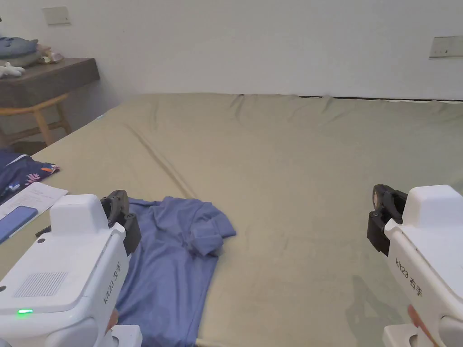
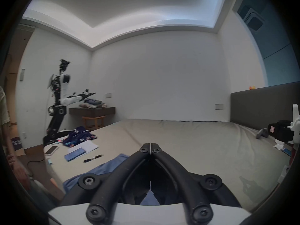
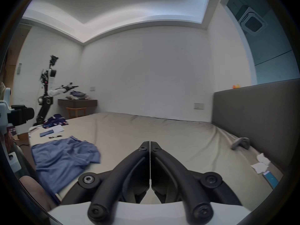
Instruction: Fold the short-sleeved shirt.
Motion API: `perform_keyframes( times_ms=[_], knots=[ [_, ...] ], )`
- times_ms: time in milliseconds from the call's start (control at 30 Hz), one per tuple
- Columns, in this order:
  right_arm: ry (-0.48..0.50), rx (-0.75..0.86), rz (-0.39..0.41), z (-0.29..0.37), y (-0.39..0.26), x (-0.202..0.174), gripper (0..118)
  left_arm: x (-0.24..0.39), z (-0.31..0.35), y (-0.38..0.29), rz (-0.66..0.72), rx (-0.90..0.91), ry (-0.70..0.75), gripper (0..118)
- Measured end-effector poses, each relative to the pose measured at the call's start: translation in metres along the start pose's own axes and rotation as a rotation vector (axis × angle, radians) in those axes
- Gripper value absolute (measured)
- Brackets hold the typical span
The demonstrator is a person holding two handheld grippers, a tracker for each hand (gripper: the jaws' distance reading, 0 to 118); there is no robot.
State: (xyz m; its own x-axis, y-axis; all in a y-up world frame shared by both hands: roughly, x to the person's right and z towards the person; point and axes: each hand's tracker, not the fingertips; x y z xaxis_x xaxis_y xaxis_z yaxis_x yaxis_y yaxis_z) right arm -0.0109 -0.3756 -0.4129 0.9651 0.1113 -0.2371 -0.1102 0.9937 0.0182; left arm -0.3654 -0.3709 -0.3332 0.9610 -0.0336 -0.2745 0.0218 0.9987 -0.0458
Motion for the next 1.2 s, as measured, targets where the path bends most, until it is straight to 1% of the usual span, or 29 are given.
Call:
perform_keyframes(
  times_ms=[67,133,267,333,400,500,600,667,700,733,767,800,833,867,900,967,1033,1067,1100,1167,1200],
  knots=[
    [0.058,0.011,0.012,-0.007,0.002,-0.022,0,-0.021,0.004,-0.002,0.016,-0.023,0.063,0],
    [0.123,0.001,-0.001,-0.013,0.004,-0.037,0,-0.037,0.008,-0.003,0.030,-0.028,0.113,0],
    [0.188,0.003,-0.003,-0.016,0.007,-0.059,0,-0.056,0.009,-0.007,0.023,-0.044,0.157,0],
    [0.197,0.014,0.008,-0.013,0.007,-0.064,0,-0.059,0.007,-0.009,0.019,-0.060,0.170,0],
    [0.214,0.008,0.007,-0.012,0.006,-0.063,0,-0.059,0.002,-0.009,0.034,-0.083,0.167,0],
    [0.221,-0.016,-0.008,-0.011,0.001,-0.055,0,-0.056,-0.019,-0.001,0.069,-0.142,0.120,0],
    [0.208,-0.038,-0.012,-0.009,-0.005,-0.041,0,-0.050,-0.059,0.008,0.042,-0.231,0.080,0],
    [0.199,-0.068,-0.029,-0.009,-0.009,-0.030,0,-0.045,-0.107,0.004,-0.003,-0.323,0.021,0],
    [0.191,-0.081,-0.040,-0.010,-0.010,-0.025,0,-0.043,-0.129,0.001,0.001,-0.360,0.008,5],
    [0.179,-0.093,-0.051,-0.011,-0.011,-0.020,0,-0.039,-0.153,-0.003,0.030,-0.425,-0.015,36],
    [0.168,-0.116,-0.067,-0.013,-0.013,-0.016,0,-0.039,-0.183,-0.012,0.085,-0.487,-0.034,73],
    [0.156,-0.140,-0.088,-0.014,-0.015,-0.012,0,-0.040,-0.206,-0.021,0.128,-0.530,-0.040,107],
    [0.152,-0.131,-0.080,-0.015,-0.015,-0.009,0,-0.040,-0.231,-0.034,0.171,-0.604,-0.029,116],
    [0.142,-0.136,-0.082,-0.016,-0.015,-0.005,0,-0.041,-0.254,-0.049,0.209,-0.650,-0.005,111],
    [0.135,-0.139,-0.082,-0.017,-0.015,-0.002,0,-0.034,-0.274,-0.052,0.225,-0.643,0.004,111],
    [0.117,-0.141,-0.084,-0.018,-0.017,0.004,0,-0.024,-0.307,-0.069,0.186,-0.733,0.033,108],
    [0.102,-0.153,-0.086,-0.019,-0.019,0.009,0,-0.027,-0.325,-0.100,0.175,-0.819,0.042,108],
    [0.095,-0.162,-0.088,-0.020,-0.021,0.011,0,-0.022,-0.333,-0.109,0.159,-0.875,0.086,108],
    [0.092,-0.173,-0.087,-0.021,-0.023,0.012,0,-0.019,-0.339,-0.116,0.153,-0.901,0.099,107],
    [0.084,-0.215,-0.100,-0.023,-0.029,0.015,0,-0.016,-0.335,-0.124,0.126,-0.902,0.103,103],
    [0.082,-0.235,-0.110,-0.024,-0.031,0.015,0,-0.009,-0.333,-0.123,0.056,-0.882,0.105,103]
  ],
)
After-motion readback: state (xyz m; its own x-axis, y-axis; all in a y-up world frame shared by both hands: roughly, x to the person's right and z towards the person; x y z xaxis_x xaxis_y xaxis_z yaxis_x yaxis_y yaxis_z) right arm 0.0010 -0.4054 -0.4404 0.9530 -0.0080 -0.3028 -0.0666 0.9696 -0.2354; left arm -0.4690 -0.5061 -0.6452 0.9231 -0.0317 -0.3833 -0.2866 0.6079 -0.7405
